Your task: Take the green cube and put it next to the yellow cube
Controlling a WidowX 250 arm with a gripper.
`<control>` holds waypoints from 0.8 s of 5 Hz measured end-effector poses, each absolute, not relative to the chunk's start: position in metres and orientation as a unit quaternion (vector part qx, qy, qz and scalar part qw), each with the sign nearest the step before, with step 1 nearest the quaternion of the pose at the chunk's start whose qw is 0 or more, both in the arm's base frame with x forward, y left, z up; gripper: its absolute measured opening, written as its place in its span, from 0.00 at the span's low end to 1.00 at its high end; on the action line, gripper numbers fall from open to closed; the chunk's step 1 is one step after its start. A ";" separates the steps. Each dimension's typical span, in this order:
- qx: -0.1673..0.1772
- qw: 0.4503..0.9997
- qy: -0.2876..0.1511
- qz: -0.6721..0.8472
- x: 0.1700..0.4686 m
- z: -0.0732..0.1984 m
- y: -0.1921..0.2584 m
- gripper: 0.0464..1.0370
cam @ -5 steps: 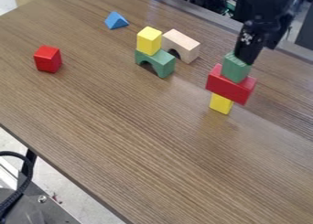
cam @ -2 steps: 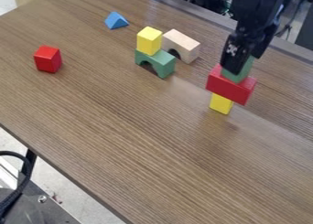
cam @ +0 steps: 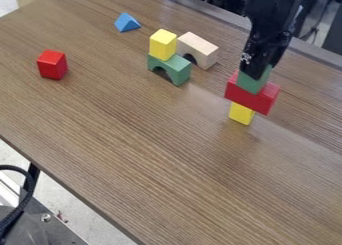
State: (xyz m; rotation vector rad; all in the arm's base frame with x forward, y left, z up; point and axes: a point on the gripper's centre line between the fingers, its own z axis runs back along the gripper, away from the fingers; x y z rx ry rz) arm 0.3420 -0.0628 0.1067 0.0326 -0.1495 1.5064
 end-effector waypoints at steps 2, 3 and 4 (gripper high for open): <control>-0.035 0.743 -0.100 0.661 0.371 0.141 -0.061 0.47; -0.047 0.741 -0.108 0.661 0.380 0.153 -0.046 0.47; -0.037 0.734 -0.110 0.669 0.381 0.150 -0.020 0.47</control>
